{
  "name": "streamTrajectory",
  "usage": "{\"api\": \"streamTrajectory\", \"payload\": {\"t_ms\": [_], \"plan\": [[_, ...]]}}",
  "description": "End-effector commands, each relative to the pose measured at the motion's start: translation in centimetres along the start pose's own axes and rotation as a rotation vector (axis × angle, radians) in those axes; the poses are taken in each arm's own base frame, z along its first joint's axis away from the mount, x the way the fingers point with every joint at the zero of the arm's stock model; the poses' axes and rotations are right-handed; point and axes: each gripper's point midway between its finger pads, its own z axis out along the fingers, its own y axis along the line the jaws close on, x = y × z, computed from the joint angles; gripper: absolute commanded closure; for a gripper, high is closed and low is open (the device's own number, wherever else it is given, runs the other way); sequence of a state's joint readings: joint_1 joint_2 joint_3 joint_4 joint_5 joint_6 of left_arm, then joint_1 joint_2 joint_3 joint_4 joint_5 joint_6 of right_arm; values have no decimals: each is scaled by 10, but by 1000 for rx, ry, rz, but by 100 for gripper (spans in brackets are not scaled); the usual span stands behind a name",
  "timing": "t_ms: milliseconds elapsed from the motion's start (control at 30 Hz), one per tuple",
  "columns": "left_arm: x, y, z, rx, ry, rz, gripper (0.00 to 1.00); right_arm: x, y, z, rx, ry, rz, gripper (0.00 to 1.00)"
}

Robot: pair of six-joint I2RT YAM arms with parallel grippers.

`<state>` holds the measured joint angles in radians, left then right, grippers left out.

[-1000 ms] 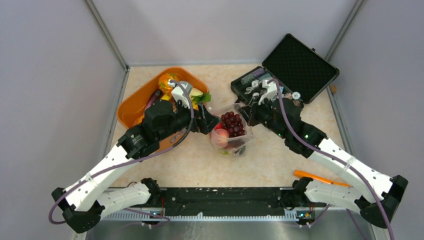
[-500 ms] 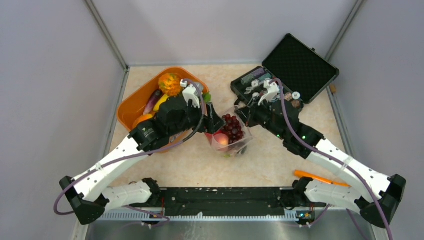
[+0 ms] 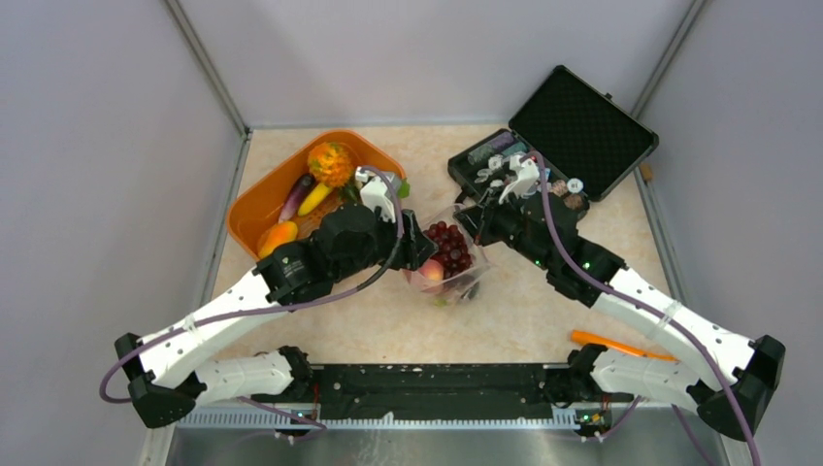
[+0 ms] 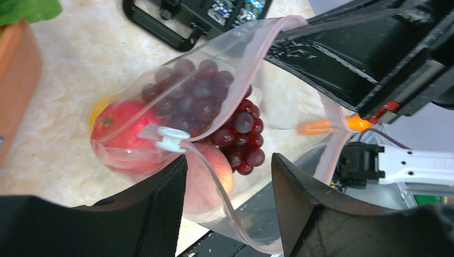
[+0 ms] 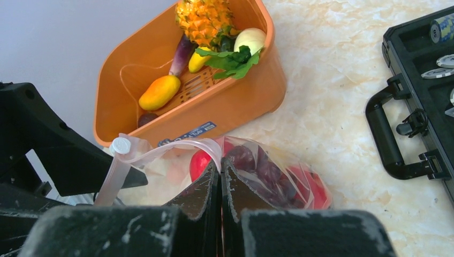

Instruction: Place the food in the zip-top bag and seal the zipper

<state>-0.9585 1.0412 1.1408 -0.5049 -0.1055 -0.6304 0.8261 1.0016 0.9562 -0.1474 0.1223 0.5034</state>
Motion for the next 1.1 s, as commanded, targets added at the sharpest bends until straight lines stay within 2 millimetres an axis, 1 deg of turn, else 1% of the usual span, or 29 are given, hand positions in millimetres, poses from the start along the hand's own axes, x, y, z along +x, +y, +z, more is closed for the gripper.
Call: {"api": "streamTrajectory", "payload": {"t_ms": [0, 100, 167, 267, 300, 400, 433, 500, 567, 633, 700, 733, 767, 833, 900, 933, 1000, 1067], "plan": [[-17, 7, -8, -73, -76, -3, 40, -30, 10, -2, -30, -92, 22, 100], [-12, 13, -2, -109, -48, 11, 46, -32, 13, -4, -44, -96, 23, 100], [-9, 13, 2, -118, -37, 20, 55, -32, 16, -5, -59, -96, 22, 100], [-10, 10, 7, -118, -37, 34, 63, -33, 19, -7, -76, -94, 8, 100], [-11, 9, 7, -119, -39, 37, 67, -33, 20, -8, -84, -92, 2, 100], [-15, 7, 7, -109, -56, 50, 89, -30, 23, -10, -108, -80, -11, 100], [-17, 6, 7, -106, -64, 55, 99, -28, 27, -11, -132, -74, -20, 100], [-22, 6, 7, -108, -81, 89, 100, -23, 36, -17, -205, -62, -72, 100], [-33, 8, 3, -124, -111, 140, 100, -19, 46, -26, -284, -55, -137, 100], [-49, 3, -3, -115, -157, 187, 100, -12, 60, -39, -392, -31, -211, 100], [-65, -6, -8, -78, -207, 250, 100, -4, 75, -55, -514, 3, -279, 97], [-74, -14, -11, -52, -236, 279, 100, 0, 83, -63, -571, 24, -300, 93], [-82, -22, -15, -18, -254, 308, 100, 6, 90, -71, -637, 52, -321, 87], [-92, -39, -19, 50, -277, 373, 100, 7, 104, -87, -734, 73, -340, 79], [-98, -51, -23, 102, -292, 428, 100, 4, 112, -99, -789, 66, -356, 61], [-100, -53, -23, 113, -297, 447, 100, 1, 112, -102, -792, 56, -364, 54], [-99, -56, -24, 147, -301, 519, 100, -7, 111, -108, -774, 22, -389, 46], [-94, -52, -23, 158, -289, 584, 100, -17, 107, -111, -733, -18, -412, 45]]}}
